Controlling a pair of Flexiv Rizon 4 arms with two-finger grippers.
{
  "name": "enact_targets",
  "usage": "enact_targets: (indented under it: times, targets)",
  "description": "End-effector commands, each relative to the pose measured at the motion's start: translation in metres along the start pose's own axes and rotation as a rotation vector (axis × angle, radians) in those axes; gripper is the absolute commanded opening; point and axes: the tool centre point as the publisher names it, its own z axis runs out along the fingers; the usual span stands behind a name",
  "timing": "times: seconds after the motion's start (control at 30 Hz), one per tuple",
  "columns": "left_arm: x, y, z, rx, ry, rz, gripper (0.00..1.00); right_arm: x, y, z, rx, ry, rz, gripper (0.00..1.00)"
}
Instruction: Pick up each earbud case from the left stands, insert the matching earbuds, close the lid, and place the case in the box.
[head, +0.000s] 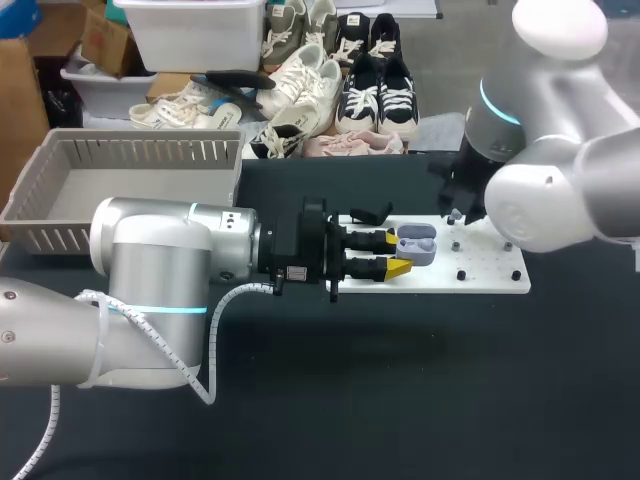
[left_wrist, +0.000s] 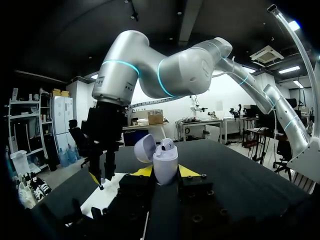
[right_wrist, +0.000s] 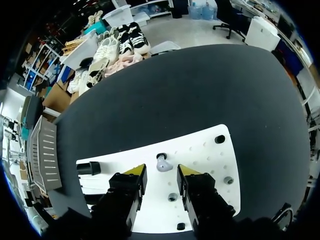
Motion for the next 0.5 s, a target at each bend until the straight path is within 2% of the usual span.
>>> enact_targets:
  times: [0.03, 0.5]
  targets:
    - [0.0007, 0.0004, 0.0001, 0.000, -0.002, 0.001, 0.00, -0.0031, 0.0005, 0.0018, 0.004, 0.006, 0.004, 0.36]
    - [0.0007, 0.0004, 0.0001, 0.000, -0.002, 0.001, 0.00, -0.0052, -0.0030, 0.0046, -0.001, 0.021, 0.024, 0.32]
